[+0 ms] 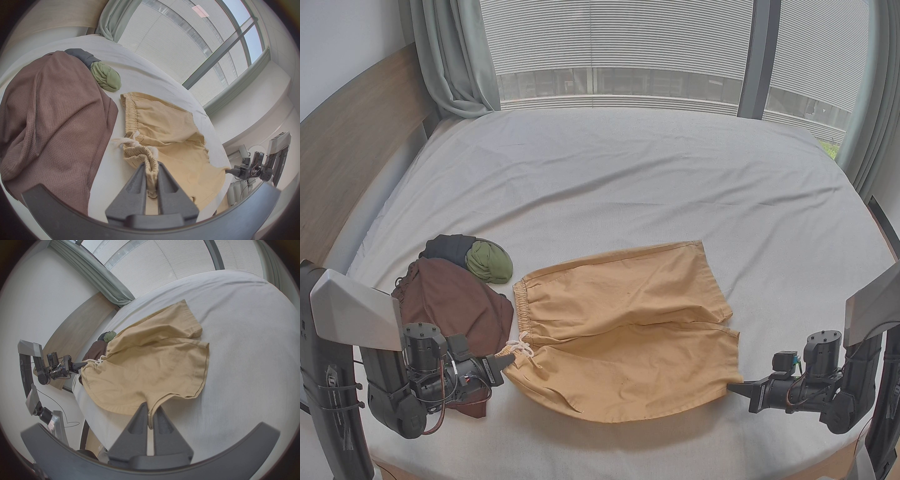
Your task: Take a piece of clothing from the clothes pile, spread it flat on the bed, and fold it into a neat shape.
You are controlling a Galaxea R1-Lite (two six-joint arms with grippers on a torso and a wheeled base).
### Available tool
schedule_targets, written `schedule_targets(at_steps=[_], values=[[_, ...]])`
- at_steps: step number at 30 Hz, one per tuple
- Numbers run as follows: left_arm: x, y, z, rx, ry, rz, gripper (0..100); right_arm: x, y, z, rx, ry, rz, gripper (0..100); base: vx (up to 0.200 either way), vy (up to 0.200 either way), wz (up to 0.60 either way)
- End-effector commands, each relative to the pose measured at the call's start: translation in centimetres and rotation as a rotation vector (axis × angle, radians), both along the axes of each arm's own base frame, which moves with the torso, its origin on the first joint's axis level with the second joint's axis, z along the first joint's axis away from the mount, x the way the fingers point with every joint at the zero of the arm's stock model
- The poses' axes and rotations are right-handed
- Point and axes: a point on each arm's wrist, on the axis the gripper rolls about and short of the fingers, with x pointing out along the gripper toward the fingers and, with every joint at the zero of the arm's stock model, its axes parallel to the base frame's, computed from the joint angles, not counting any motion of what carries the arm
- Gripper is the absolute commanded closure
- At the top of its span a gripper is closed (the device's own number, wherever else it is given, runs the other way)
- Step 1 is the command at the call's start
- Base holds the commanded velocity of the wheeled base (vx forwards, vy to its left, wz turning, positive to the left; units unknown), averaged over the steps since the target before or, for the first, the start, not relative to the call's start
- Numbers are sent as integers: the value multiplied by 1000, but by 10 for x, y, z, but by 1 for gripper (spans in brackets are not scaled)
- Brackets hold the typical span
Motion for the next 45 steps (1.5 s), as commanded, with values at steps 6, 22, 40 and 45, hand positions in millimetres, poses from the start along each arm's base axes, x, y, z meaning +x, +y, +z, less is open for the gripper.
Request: schedule_targets(at_steps=[6, 22, 40, 45], values=[[4, -1, 3, -4, -21, 6, 100, 11, -4, 13, 42, -73, -20, 100, 0, 0, 0], [14, -3, 8, -56, -40, 63, 100, 37, -1, 27, 101, -173, -55, 100, 0, 0, 0], [20, -14, 40, -147, -132, 52, 100, 62, -6, 42, 142, -271, -96, 100, 0, 0, 0], [22, -17, 39, -148, -133, 51, 100, 71, -8, 46, 155, -302, -111, 100, 0, 0, 0]])
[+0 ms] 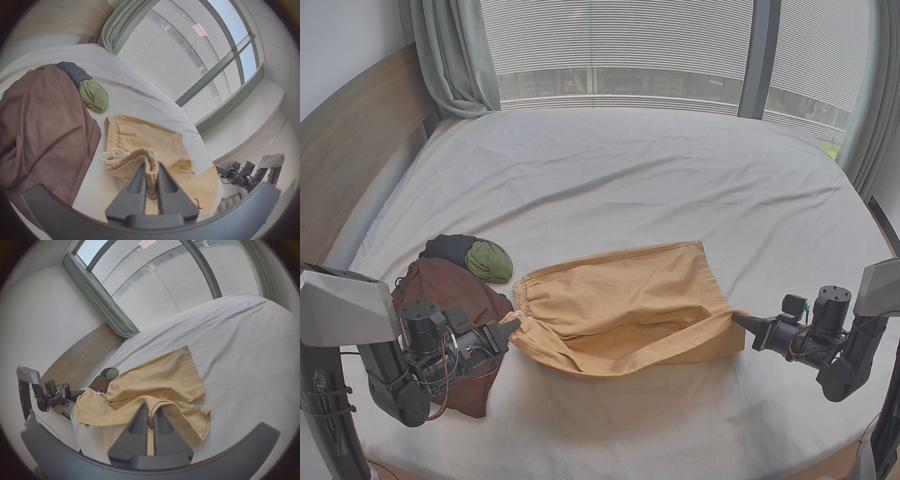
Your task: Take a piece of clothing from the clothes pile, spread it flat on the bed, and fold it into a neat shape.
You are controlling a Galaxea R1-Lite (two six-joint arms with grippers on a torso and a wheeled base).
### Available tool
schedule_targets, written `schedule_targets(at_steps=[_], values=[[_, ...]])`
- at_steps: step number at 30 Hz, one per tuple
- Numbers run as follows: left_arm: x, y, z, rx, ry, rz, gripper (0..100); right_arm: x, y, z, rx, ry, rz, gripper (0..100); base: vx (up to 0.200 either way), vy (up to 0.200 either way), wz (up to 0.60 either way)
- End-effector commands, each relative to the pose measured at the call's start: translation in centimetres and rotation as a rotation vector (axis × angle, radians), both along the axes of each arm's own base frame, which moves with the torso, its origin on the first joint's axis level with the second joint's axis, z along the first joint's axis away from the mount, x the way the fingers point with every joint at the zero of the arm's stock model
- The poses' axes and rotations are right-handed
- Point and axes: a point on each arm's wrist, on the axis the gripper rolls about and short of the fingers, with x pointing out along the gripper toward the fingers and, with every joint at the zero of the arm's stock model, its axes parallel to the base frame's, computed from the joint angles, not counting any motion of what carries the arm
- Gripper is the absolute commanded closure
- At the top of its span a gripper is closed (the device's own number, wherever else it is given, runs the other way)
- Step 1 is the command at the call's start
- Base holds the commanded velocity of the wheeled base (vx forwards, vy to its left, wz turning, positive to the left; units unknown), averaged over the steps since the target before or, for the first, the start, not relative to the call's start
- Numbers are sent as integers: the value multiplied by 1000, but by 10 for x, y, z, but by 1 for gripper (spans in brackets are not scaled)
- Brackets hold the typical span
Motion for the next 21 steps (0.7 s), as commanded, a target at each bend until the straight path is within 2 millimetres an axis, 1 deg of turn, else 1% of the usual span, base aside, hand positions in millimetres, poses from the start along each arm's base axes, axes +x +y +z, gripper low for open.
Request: schedule_targets(at_steps=[1, 5, 7, 13, 16, 21], values=[[2, -1, 3, -3, -16, 4, 100, 6, -2, 4, 13, -23, -12, 100, 0, 0, 0], [7, 0, 3, -4, -26, 24, 100, 18, -1, 10, 29, -56, -18, 100, 0, 0, 0], [8, 0, 3, -2, -28, 30, 100, 20, -1, 10, 29, -55, -18, 100, 0, 0, 0], [18, -2, 5, -26, -50, 88, 100, 37, -1, 18, 37, -71, -26, 100, 0, 0, 0], [20, -3, 6, -29, -56, 95, 100, 41, -2, 21, 46, -83, -33, 100, 0, 0, 0], [23, -5, 1, -25, -52, 110, 100, 55, -2, 30, 52, -88, -39, 100, 0, 0, 0]])
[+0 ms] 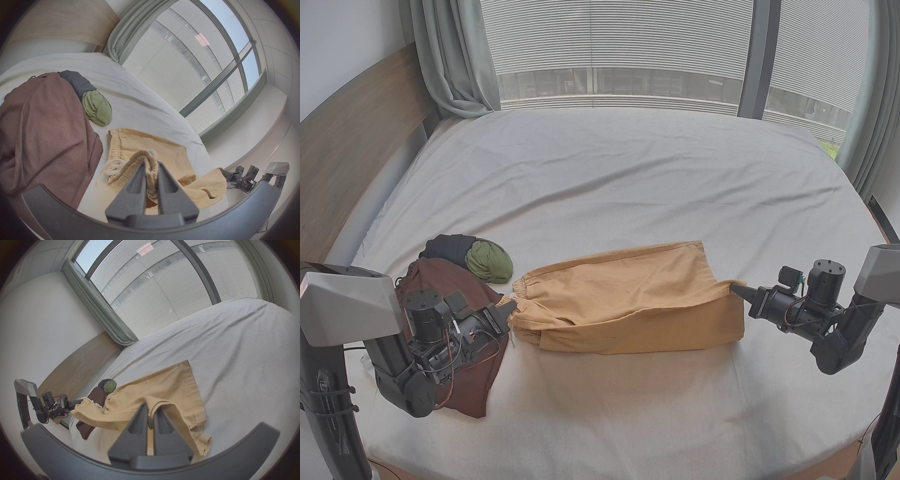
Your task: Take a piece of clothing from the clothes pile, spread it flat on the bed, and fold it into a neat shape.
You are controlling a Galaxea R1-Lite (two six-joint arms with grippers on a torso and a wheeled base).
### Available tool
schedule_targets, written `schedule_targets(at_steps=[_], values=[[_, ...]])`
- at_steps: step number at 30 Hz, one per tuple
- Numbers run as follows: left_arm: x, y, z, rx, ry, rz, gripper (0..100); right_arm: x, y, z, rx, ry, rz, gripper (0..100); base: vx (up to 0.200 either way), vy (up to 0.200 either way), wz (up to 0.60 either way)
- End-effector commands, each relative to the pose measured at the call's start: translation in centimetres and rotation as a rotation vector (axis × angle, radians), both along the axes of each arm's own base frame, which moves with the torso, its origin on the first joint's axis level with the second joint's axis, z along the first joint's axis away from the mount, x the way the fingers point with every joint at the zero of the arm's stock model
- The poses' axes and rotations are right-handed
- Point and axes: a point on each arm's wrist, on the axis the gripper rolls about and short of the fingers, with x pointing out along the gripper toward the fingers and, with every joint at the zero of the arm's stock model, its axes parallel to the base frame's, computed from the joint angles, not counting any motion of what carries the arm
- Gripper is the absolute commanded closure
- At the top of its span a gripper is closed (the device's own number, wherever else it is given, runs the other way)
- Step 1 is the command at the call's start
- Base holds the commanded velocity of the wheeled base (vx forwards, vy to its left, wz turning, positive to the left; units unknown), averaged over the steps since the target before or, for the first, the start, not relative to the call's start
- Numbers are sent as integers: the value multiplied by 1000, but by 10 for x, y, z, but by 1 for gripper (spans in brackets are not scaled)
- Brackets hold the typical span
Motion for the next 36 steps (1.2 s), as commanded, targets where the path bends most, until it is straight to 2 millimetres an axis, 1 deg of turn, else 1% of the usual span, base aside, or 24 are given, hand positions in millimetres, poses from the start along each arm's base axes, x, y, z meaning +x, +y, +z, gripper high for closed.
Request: schedule_targets(at_steps=[1, 12, 20, 29, 36], values=[[4, -2, -6, 1, 9, 6, 100, 12, -1, 11, 6, -39, -7, 100, 0, 0, 0], [10, -6, -9, -24, 12, 31, 100, 39, 2, 27, 8, -50, -10, 100, 0, 0, 0], [16, -7, -10, -23, 0, 65, 100, 51, 2, 34, 8, -52, -12, 100, 0, 0, 0], [24, -8, -10, -34, -18, 103, 100, 70, 5, 49, 8, -54, -12, 100, 0, 0, 0], [29, -9, -17, -33, -12, 131, 100, 80, 6, 54, 7, -43, -14, 100, 0, 0, 0]])
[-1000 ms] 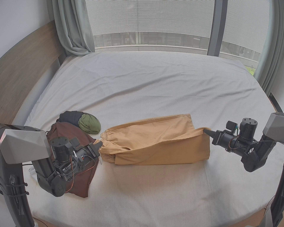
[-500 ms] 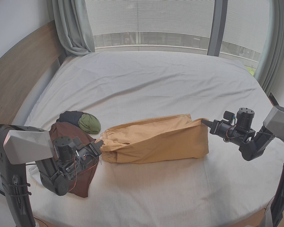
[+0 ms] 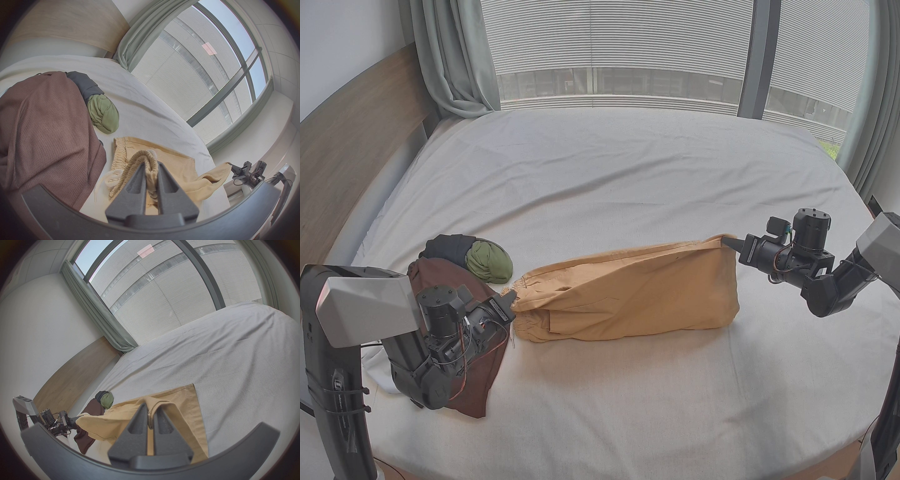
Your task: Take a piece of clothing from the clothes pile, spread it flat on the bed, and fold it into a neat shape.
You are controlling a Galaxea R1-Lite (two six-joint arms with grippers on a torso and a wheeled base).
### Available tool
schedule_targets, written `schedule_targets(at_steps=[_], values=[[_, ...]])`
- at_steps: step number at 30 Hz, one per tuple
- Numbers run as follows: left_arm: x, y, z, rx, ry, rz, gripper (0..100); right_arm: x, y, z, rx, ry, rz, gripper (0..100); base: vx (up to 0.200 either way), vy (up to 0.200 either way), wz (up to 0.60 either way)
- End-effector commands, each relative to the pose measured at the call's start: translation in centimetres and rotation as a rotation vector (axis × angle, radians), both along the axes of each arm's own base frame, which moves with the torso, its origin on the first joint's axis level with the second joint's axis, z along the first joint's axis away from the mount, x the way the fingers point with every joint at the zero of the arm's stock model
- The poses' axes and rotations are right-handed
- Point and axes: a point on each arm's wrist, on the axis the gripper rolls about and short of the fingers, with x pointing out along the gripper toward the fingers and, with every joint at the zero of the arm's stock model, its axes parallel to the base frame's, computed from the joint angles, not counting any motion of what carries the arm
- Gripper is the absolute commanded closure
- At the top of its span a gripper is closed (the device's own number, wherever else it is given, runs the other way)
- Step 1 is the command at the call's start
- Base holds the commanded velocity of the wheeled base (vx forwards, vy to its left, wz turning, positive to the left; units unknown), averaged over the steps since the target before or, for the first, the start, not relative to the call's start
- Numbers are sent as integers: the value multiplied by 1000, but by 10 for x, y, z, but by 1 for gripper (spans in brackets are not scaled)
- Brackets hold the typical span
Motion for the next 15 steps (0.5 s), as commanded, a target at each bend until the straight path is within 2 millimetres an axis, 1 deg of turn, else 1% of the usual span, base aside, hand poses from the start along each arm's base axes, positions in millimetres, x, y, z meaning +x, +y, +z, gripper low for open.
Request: schedule_targets(at_steps=[1, 4, 6, 10, 15], values=[[3, 0, -5, 0, 8, 6, 100, 7, 1, 4, 2, -17, 0, 100, 0, 0, 0], [5, -1, -5, -1, 4, 8, 100, 11, 2, 2, 2, -18, 0, 100, 0, 0, 0], [7, -1, -4, -14, -2, 25, 100, 17, 2, 5, 1, -24, 0, 100, 0, 0, 0], [9, 0, -3, -24, -8, 34, 100, 23, 2, 8, -3, -2, -3, 100, 0, 0, 0], [13, 0, -9, -21, -4, 51, 100, 33, 0, 2, -5, 5, -8, 100, 0, 0, 0]])
